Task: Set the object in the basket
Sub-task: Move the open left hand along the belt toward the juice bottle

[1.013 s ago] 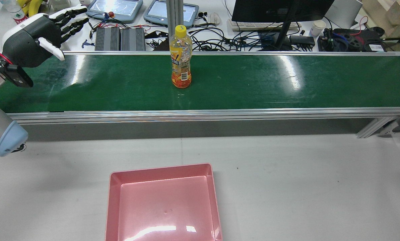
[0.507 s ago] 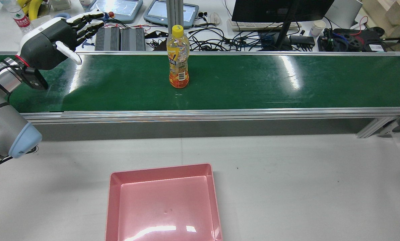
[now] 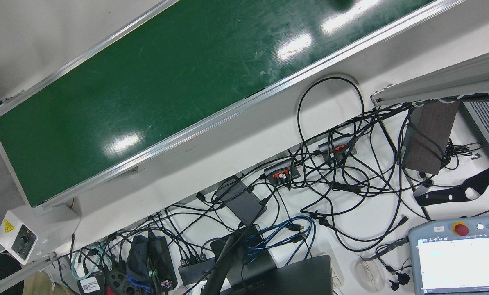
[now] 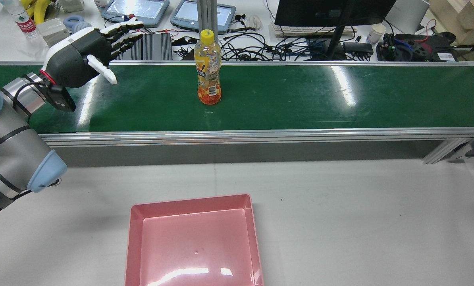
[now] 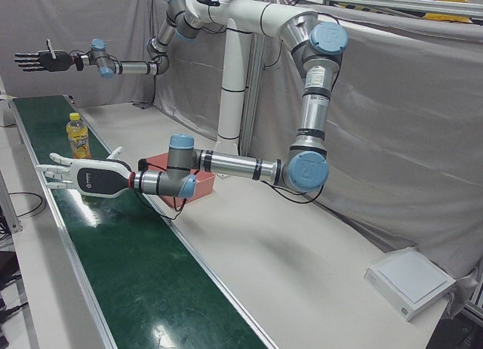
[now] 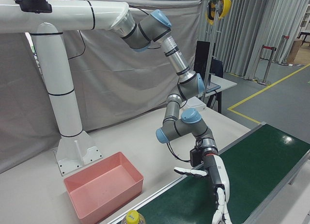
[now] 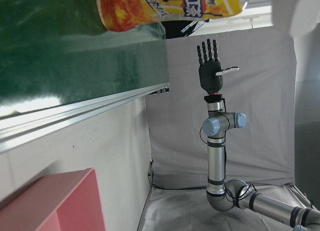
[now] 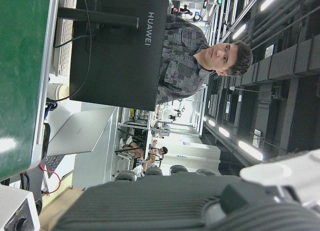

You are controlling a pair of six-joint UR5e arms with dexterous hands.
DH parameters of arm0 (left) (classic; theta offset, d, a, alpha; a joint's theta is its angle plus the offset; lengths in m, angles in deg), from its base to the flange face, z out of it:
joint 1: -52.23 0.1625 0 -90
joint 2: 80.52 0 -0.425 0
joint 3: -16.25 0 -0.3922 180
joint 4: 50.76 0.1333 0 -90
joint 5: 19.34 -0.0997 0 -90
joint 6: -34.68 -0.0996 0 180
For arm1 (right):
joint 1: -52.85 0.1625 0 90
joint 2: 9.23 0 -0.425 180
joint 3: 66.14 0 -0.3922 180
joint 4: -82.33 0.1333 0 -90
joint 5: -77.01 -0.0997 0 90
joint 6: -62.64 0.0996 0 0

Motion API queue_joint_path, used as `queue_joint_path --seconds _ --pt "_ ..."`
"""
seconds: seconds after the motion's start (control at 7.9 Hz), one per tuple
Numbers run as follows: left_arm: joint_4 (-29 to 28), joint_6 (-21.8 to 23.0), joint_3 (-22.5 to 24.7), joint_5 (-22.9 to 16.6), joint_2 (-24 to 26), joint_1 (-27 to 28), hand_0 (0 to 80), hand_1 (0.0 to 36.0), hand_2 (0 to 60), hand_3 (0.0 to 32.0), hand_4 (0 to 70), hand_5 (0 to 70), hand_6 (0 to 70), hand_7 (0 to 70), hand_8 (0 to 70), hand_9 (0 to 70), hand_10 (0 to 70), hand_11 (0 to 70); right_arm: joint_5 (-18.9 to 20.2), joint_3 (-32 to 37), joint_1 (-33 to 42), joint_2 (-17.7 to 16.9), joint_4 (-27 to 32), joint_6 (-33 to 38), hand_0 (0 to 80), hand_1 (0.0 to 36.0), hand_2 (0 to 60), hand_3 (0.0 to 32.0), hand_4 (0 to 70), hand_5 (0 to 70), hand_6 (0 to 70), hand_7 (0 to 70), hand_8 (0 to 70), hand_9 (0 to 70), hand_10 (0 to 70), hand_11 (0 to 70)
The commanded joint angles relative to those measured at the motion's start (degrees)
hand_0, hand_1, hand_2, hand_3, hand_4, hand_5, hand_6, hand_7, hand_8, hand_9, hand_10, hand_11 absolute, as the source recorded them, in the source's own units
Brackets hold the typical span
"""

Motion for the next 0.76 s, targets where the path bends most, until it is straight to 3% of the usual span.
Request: queue_joint_path --seconds 0.0,0.25,0.38,0.63 --pt "0.61 0.39 -0.02 0.06 2.55 1.26 65.2 4.1 0.0 1.8 13.9 16.1 0.0 1.7 7.9 10.5 1.5 3.8 0.0 0.0 0.06 0.0 0.0 0.02 0.0 0.0 0.0 0.0 0.0 0.0 0.0 0.0 0.0 0.0 0.0 0.0" --pt "3.22 0.57 1.64 -0.03 2.91 0.99 68.8 4.4 0.0 2.4 13.8 15.7 0.0 1.6 7.6 10.1 1.2 3.4 0.0 -0.09 0.06 0.0 0.0 0.02 0.0 0.0 0.0 0.0 0.0 0.0 0.0 0.0 0.0 0.0 0.0 0.0" --pt "7.16 0.14 5.74 0.14 3.17 1.08 65.0 4.1 0.0 2.2 13.6 15.5 0.0 1.8 7.6 10.3 1.7 4.0 0.0 -0.09 0.06 0.0 0.0 0.02 0.0 0.0 0.0 0.0 0.0 0.0 0.0 0.0 0.0 0.0 0.0 0.0" --pt "7.2 -0.22 5.61 1.63 2.83 1.78 63.1 3.6 0.0 1.6 13.4 16.4 0.0 1.7 8.0 10.7 2.2 4.8 0.0 -0.09 0.06 0.0 0.0 0.02 0.0 0.0 0.0 0.0 0.0 0.0 0.0 0.0 0.0 0.0 0.0 0.0"
